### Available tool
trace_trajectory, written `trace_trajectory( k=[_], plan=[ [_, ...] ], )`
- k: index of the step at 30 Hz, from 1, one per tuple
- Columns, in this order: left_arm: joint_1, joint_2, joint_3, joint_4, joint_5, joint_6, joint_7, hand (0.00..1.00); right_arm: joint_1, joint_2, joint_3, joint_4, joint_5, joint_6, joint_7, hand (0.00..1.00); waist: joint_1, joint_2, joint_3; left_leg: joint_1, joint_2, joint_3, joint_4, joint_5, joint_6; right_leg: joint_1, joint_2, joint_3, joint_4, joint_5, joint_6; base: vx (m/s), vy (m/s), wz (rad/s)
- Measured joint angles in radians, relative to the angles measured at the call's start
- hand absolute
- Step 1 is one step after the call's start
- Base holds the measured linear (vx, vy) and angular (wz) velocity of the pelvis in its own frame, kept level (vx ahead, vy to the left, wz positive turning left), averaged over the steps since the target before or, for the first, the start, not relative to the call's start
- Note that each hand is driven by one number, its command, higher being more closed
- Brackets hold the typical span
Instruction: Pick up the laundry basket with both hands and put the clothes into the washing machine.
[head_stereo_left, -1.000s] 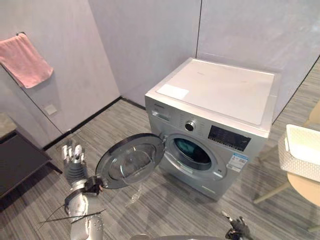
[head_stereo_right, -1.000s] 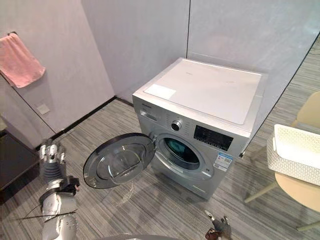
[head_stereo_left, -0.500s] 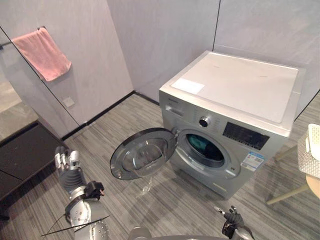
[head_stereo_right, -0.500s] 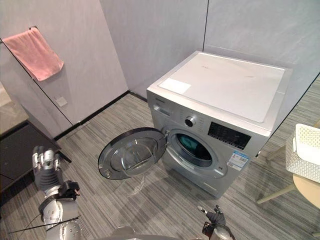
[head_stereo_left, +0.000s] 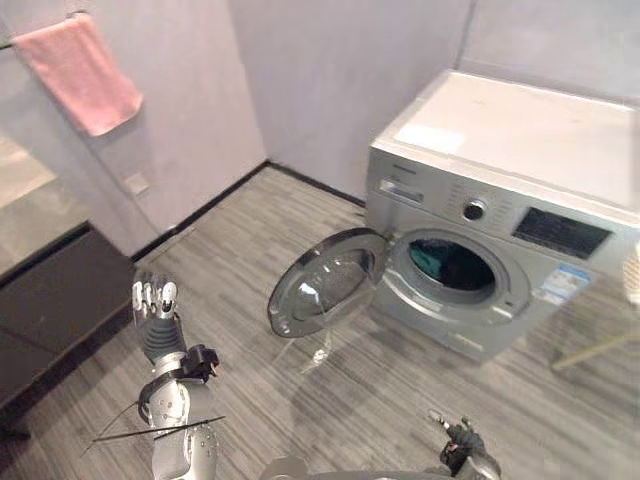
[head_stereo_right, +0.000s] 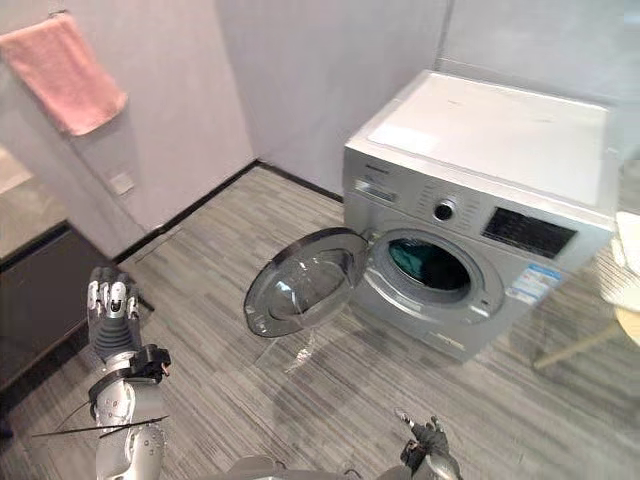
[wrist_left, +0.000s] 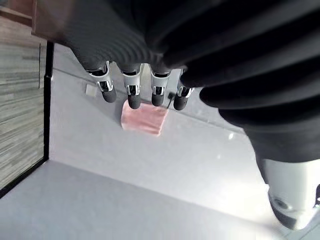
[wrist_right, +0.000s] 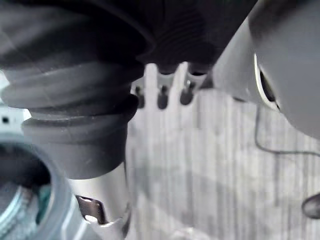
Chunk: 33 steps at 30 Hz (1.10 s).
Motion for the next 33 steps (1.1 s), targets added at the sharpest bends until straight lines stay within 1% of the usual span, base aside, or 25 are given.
trace_trajectory(
  k=[1, 2, 3, 4, 5, 6, 7, 8, 9, 10, 11, 13, 16, 18, 20, 21, 22, 23, 25, 26, 27, 28, 29, 32, 33],
  plan=[
    [-0.007, 0.006, -0.001, 0.022, 0.003, 0.002, 0.003, 0.00, 0.012, 0.012, 0.000, -0.017, 0.000, -0.001, 0.001, 0.00, -0.007, -0.004, 0.004, 0.007, 0.001, 0.000, -0.005, 0.004, -0.004, -0.004, 0.035, 0.037, 0.085, -0.091, 0.019, -0.05, 0.145, -0.17],
    [-0.008, 0.005, -0.006, 0.026, 0.003, 0.005, 0.004, 0.00, 0.025, 0.017, 0.001, -0.026, 0.000, -0.001, 0.002, 0.00, -0.007, -0.025, 0.002, 0.013, 0.001, -0.001, -0.009, 0.007, -0.007, -0.005, 0.049, 0.056, 0.112, -0.124, 0.006, -0.03, 0.059, -0.02],
    [0.003, -0.005, -0.015, 0.026, 0.003, 0.005, 0.005, 0.00, 0.061, 0.029, 0.003, -0.038, 0.000, -0.001, 0.004, 0.00, -0.008, -0.045, -0.002, 0.021, 0.002, -0.002, -0.022, 0.014, -0.015, -0.021, 0.071, 0.108, 0.159, -0.173, 0.015, -0.02, -0.019, 0.06],
    [0.010, -0.014, -0.020, 0.026, 0.004, 0.007, 0.006, 0.00, 0.078, 0.035, 0.003, -0.046, 0.000, -0.002, 0.004, 0.00, -0.007, -0.060, -0.002, 0.029, 0.005, -0.009, -0.029, 0.019, -0.024, -0.019, 0.092, 0.141, 0.178, -0.204, 0.029, -0.01, -0.149, 0.12],
    [0.025, -0.026, -0.021, 0.028, 0.011, 0.013, 0.008, 0.00, 0.102, 0.041, 0.002, -0.046, 0.000, -0.002, 0.005, 0.00, -0.005, -0.079, -0.011, 0.036, 0.008, -0.015, -0.050, 0.031, -0.038, -0.010, 0.114, 0.169, 0.169, -0.249, 0.044, 0.01, -0.185, 0.15],
    [0.029, -0.031, -0.021, 0.030, 0.015, 0.014, 0.010, 0.00, 0.114, 0.044, -0.001, -0.044, 0.001, -0.002, 0.006, 0.00, -0.005, -0.087, -0.016, 0.037, 0.008, -0.021, -0.063, 0.039, -0.046, 0.003, 0.118, 0.169, 0.142, -0.271, 0.057, 0.02, -0.258, 0.22],
    [0.027, -0.038, -0.020, 0.043, 0.021, 0.016, 0.012, 0.00, 0.125, 0.046, -0.014, -0.032, 0.002, -0.002, 0.005, 0.00, -0.006, -0.108, -0.029, 0.040, 0.008, -0.035, -0.102, 0.067, -0.055, 0.029, 0.128, 0.151, 0.079, -0.298, 0.076, 0.02, -0.214, 0.38],
    [0.019, -0.046, -0.028, 0.082, 0.021, 0.024, 0.013, 0.00, 0.138, 0.042, -0.034, -0.027, 0.003, -0.002, 0.001, 0.00, -0.008, -0.087, -0.032, 0.056, 0.016, -0.034, -0.166, 0.120, -0.050, 0.044, 0.141, 0.123, 0.039, -0.286, 0.066, 0.03, -0.191, 0.50],
    [0.016, -0.054, -0.032, 0.096, 0.021, 0.029, 0.011, 0.00, 0.146, 0.038, -0.046, -0.026, 0.002, -0.002, 0.001, 0.00, -0.020, -0.083, -0.034, 0.065, 0.019, -0.021, -0.200, 0.145, -0.041, 0.057, 0.147, 0.109, 0.013, -0.277, 0.071, 0.04, -0.126, 0.58],
    [0.017, -0.072, -0.032, 0.106, 0.021, 0.034, 0.010, 0.00, 0.148, 0.028, -0.067, -0.015, 0.001, 0.000, -0.001, 0.00, -0.030, -0.064, -0.034, 0.077, 0.032, 0.004, -0.251, 0.182, -0.037, 0.079, 0.167, 0.096, -0.035, -0.256, 0.066, 0.05, -0.076, 0.27],
    [0.017, -0.076, -0.027, 0.107, 0.021, 0.034, 0.008, 0.00, 0.145, 0.013, -0.079, -0.012, 0.000, 0.001, -0.001, 0.00, -0.025, -0.049, -0.036, 0.093, 0.046, 0.023, -0.275, 0.197, -0.032, 0.095, 0.191, 0.098, -0.081, -0.230, 0.061, 0.03, -0.064, 0.04],
    [0.016, -0.073, 0.002, 0.108, 0.019, 0.033, 0.007, 0.00, 0.141, 0.007, -0.080, -0.020, -0.004, 0.000, 0.000, 0.00, -0.021, -0.040, -0.044, 0.097, 0.063, 0.052, -0.278, 0.200, -0.030, 0.123, 0.222, 0.104, -0.162, -0.182, 0.059, 0.00, -0.033, -0.27],
    [0.010, -0.049, 0.026, 0.111, 0.018, 0.032, 0.007, 0.00, 0.143, 0.008, -0.080, -0.047, -0.012, -0.005, 0.003, 0.00, -0.024, -0.045, -0.050, 0.098, 0.064, 0.067, -0.300, 0.204, -0.036, 0.143, 0.239, 0.103, -0.259, -0.124, 0.059, -0.03, 0.018, -0.16],
    [-0.016, -0.019, 0.074, 0.113, 0.021, 0.031, 0.037, 0.00, 0.145, 0.029, -0.080, -0.059, -0.029, -0.005, 0.002, 0.00, -0.023, -0.070, -0.052, 0.074, 0.058, 0.094, -0.311, 0.214, -0.035, 0.140, 0.243, 0.110, -0.331, -0.074, 0.063, -0.05, 0.045, -0.21],
    [-0.047, 0.004, 0.114, 0.115, 0.021, 0.030, 0.073, 0.00, 0.151, 0.042, -0.080, -0.061, -0.030, -0.005, 0.002, 0.00, -0.025, -0.086, -0.045, 0.066, 0.052, 0.101, -0.335, 0.231, -0.039, 0.138, 0.245, 0.111, -0.374, -0.048, 0.064, -0.04, 0.019, -0.06],
    [-0.077, 0.010, 0.134, 0.116, 0.021, 0.029, 0.091, 0.00, 0.160, 0.046, -0.080, -0.065, -0.031, -0.005, 0.003, 0.00, -0.025, -0.103, -0.044, 0.057, 0.048, 0.106, -0.336, 0.233, -0.039, 0.134, 0.244, 0.119, -0.388, -0.041, 0.072, -0.03, 0.012, -0.04],
    [-0.091, 0.011, 0.145, 0.116, 0.021, 0.026, 0.099, 0.00, 0.165, 0.048, -0.080, -0.066, -0.031, -0.005, 0.003, 0.00, -0.024, -0.101, -0.042, 0.048, 0.047, 0.107, -0.334, 0.232, -0.039, 0.127, 0.243, 0.125, -0.389, -0.040, 0.074, -0.02, 0.012, -0.12],
    [-0.134, 0.033, 0.161, 0.125, 0.021, 0.014, 0.117, 0.00, 0.169, 0.052, -0.078, -0.071, -0.035, -0.005, 0.004, 0.00, -0.023, -0.115, -0.031, 0.039, 0.048, 0.118, -0.327, 0.232, -0.040, 0.111, 0.243, 0.140, -0.388, -0.035, 0.081, -0.03, 0.008, -0.19],
    [-0.190, 0.080, 0.183, 0.162, 0.021, 0.008, 0.120, 0.00, 0.166, 0.052, -0.077, -0.084, -0.037, -0.005, 0.006, 0.00, -0.021, -0.120, -0.023, 0.002, 0.053, 0.133, -0.312, 0.229, -0.043, 0.076, 0.245, 0.160, -0.386, -0.024, 0.073, -0.06, 0.003, -0.32],
    [-0.240, 0.128, 0.203, 0.189, 0.021, 0.000, 0.125, 0.00, 0.154, 0.052, -0.071, -0.110, -0.037, -0.007, 0.008, 0.00, -0.019, -0.140, -0.007, -0.022, 0.063, 0.154, -0.287, 0.220, -0.048, 0.043, 0.250, 0.180, -0.383, -0.011, 0.075, -0.14, -0.004, -0.55],
    [-0.297, 0.203, 0.215, 0.235, 0.022, -0.003, 0.136, 0.00, 0.139, 0.050, -0.047, -0.138, -0.035, -0.015, 0.016, 0.00, -0.010, -0.138, 0.031, -0.063, 0.074, 0.171, -0.247, 0.205, -0.051, 0.008, 0.257, 0.203, -0.382, 0.003, 0.068, -0.14, -0.005, -0.58],
    [-0.333, 0.241, 0.219, 0.272, 0.021, -0.003, 0.138, 0.00, 0.138, 0.050, -0.037, -0.157, -0.034, -0.021, 0.020, 0.00, -0.011, -0.148, 0.039, -0.090, 0.080, 0.174, -0.220, 0.198, -0.050, -0.012, 0.262, 0.212, -0.381, 0.012, 0.064, -0.15, -0.013, -0.48],
    [-0.404, 0.305, 0.232, 0.336, 0.027, 0.003, 0.139, 0.00, 0.138, 0.049, -0.024, -0.182, -0.013, -0.029, 0.028, 0.00, -0.011, -0.153, 0.053, -0.144, 0.094, 0.177, -0.169, 0.181, -0.055, -0.055, 0.270, 0.218, -0.382, 0.026, 0.065, -0.09, -0.023, -0.32],
    [-0.555, 0.433, 0.233, 0.489, 0.053, 0.022, 0.134, 0.00, 0.140, 0.049, -0.007, -0.227, 0.018, -0.036, 0.046, 0.00, -0.007, -0.163, 0.095, -0.222, 0.130, 0.177, -0.071, 0.144, -0.064, -0.097, 0.296, 0.239, -0.382, 0.047, 0.049, -0.07, -0.026, -0.24],
    [-0.587, 0.455, 0.232, 0.520, 0.060, 0.027, 0.133, 0.00, 0.140, 0.049, -0.004, -0.240, 0.031, -0.038, 0.047, 0.00, -0.003, -0.167, 0.097, -0.239, 0.138, 0.177, -0.052, 0.135, -0.065, -0.110, 0.301, 0.243, -0.382, 0.051, 0.049, -0.09, -0.028, -0.31]
  ],
)
